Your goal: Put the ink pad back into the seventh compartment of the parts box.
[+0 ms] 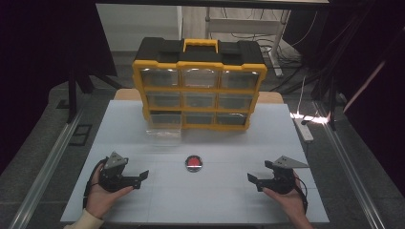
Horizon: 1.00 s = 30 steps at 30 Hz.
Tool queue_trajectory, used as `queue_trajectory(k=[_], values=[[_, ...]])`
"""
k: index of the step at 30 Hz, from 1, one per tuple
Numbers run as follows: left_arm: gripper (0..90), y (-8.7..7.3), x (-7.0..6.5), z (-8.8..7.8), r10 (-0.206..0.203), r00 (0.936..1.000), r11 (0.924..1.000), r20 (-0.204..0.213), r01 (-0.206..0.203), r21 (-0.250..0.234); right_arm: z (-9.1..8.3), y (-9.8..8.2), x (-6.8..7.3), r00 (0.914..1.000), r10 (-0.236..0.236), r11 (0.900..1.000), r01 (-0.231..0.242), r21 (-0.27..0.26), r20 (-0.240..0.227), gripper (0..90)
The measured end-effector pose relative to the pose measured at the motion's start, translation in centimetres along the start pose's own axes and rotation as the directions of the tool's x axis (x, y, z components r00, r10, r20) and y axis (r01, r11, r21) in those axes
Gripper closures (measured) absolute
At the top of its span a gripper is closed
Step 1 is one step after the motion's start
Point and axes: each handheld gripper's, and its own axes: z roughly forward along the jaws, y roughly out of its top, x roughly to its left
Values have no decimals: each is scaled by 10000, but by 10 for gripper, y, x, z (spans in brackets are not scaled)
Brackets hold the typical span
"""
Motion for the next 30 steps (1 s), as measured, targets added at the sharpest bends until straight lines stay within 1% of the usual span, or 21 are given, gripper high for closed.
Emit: queue_trajectory(k=[4,5,7,8,13,18,24,27,28,30], values=[[62,-1,1,1,-23,10000,10000,-35,23,19,0,1,0,10000,64,10000,-64,7,-58,77],[62,-3,1,0,-40,10000,10000,41,40,23,1,2,1,10000,52,10000,-52,-2,-77,78],[62,-3,0,-1,-66,10000,10000,53,65,5,1,2,2,10000,55,10000,-55,9,-73,78],[62,-2,0,-1,-23,10000,10000,84,24,-17,0,2,3,10000,-32,10000,32,4,-50,78],[61,-1,-1,-2,27,9999,10000,142,-26,-66,-2,3,5,10000,-20,10000,20,-86,3,80],[61,1,-4,-3,133,9996,9998,257,-129,-148,-3,1,6,10000,11,10000,-11,38,26,80],[59,0,-4,-3,155,9995,9998,259,-151,-165,-3,1,7,10000,40,10000,-40,36,18,81],[60,0,-4,-4,154,9997,9996,210,-149,-221,-1,2,6,10000,-7,10000,7,52,-34,81],[59,1,-3,-4,82,9997,9996,222,-75,-278,-1,2,7,10000,-12,10000,12,79,-59,81],[58,2,-3,-4,13,9994,9996,340,-4,-290,0,1,6,10000,-19,9999,20,145,-71,81]])
